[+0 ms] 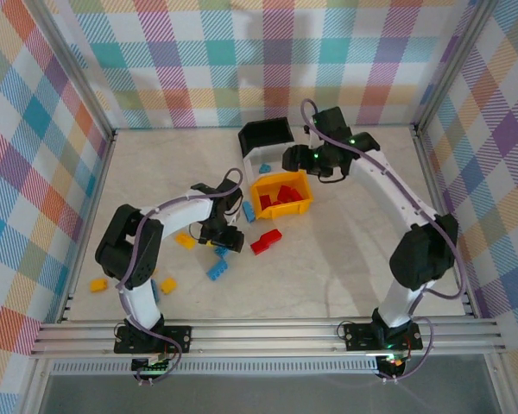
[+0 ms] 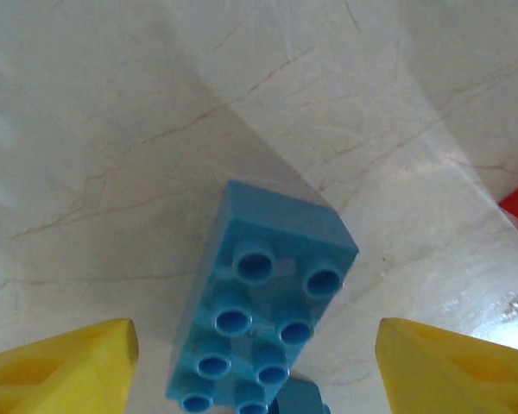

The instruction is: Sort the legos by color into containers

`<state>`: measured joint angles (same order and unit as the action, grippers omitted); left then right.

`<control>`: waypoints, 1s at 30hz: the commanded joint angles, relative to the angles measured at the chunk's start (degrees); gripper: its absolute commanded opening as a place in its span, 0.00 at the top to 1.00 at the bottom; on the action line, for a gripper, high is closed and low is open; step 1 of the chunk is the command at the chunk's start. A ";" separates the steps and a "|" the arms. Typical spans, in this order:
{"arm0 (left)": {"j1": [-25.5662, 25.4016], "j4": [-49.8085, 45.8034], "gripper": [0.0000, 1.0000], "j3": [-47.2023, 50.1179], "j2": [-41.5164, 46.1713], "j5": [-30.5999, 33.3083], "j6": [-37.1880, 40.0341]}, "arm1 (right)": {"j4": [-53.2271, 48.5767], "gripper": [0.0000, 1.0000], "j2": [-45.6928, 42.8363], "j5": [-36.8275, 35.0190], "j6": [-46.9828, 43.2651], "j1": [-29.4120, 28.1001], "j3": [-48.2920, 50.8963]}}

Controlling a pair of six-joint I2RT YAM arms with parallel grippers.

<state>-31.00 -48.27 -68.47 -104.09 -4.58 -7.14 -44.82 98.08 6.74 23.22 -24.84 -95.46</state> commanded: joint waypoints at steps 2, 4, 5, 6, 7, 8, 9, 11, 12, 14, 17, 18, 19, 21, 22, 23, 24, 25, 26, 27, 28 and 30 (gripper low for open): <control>-0.27 0.50 0.30 -1.46 -2.08 0.96 2.52 | 0.63 0.28 -2.24 0.38 1.08 -0.42 4.48; -0.28 1.26 0.34 -0.61 -2.83 0.99 2.57 | 0.61 0.28 -2.72 0.51 1.54 -0.47 4.80; -0.20 1.56 0.36 -0.28 -3.01 0.93 2.66 | 0.61 0.28 -2.88 0.70 1.85 -0.47 4.68; -0.23 1.80 0.40 0.19 -3.23 0.81 2.58 | 0.70 0.28 -2.90 0.81 2.15 -0.52 4.37; -0.21 2.10 0.44 0.56 -3.23 0.54 2.57 | 0.70 0.28 -2.90 0.82 2.39 -0.65 4.10; -0.15 2.27 0.48 0.83 -3.22 0.47 2.43 | 0.63 0.28 -2.90 0.82 2.44 -0.73 3.78; -0.17 2.46 0.52 1.09 -3.06 0.28 2.22 | 0.51 0.28 -2.82 0.65 2.44 -0.91 3.34; -0.20 2.47 0.54 1.44 -2.33 0.34 1.77 | 0.05 0.28 -2.56 0.63 2.53 -1.15 2.55; -0.12 2.41 0.55 1.51 -1.77 0.49 1.48 | -0.13 0.28 -2.53 0.64 2.53 -1.26 2.21; 0.23 2.13 0.59 1.44 -0.67 0.62 0.88 | -0.66 0.28 -2.28 0.81 2.55 -1.55 1.85; 1.50 1.79 0.66 0.82 1.01 0.21 0.19 | -1.19 0.27 -2.70 0.94 2.53 -1.79 2.00; 1.98 1.65 0.67 0.50 1.40 -0.13 0.03 | -1.40 0.27 -2.92 0.90 2.44 -1.80 2.19; 2.69 1.29 0.67 -0.18 1.58 -0.49 -0.19 | -1.49 0.27 -3.20 0.84 2.44 -1.81 2.30; 3.87 0.30 0.69 -1.75 1.91 -1.10 -0.54 | -2.19 0.27 -3.63 0.82 2.27 -1.80 2.36; 4.63 -0.54 0.69 -2.72 2.21 -1.30 -0.66 | -2.53 0.27 -3.97 0.79 2.27 -1.79 2.37; 5.17 -1.44 0.70 -4.02 2.50 -1.21 -0.98 | -2.80 0.27 -4.32 0.86 2.18 -1.79 2.51; 5.89 -2.30 0.70 -5.81 2.94 -1.37 -1.36 | -3.17 0.27 -4.76 0.97 2.26 -1.80 2.77; 6.51 -2.79 0.70 -7.11 3.48 -1.56 -1.83 | -3.34 0.27 -5.27 1.15 2.27 -1.79 3.12; 7.32 -3.33 0.70 -9.35 3.98 -1.98 -2.36 | -3.56 0.27 -5.89 1.34 2.27 -1.79 3.70; 7.84 -3.73 0.70 -11.84 4.14 -2.54 -2.97 | -3.76 0.27 -6.63 1.43 2.27 -1.83 4.55; 8.21 -4.01 0.70 -14.18 3.81 -3.07 -3.50 | -3.93 0.27 -7.20 1.43 2.27 -1.79 5.39; 8.42 -4.37 0.70 -20.65 1.66 -4.59 -4.47 | -4.04 0.27 -8.52 1.47 2.50 -1.79 7.58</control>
<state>-23.22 -50.98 -82.32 -103.33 -6.28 -9.30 -46.83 92.51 7.05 25.08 -26.35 -90.04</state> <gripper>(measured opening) 0.323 0.731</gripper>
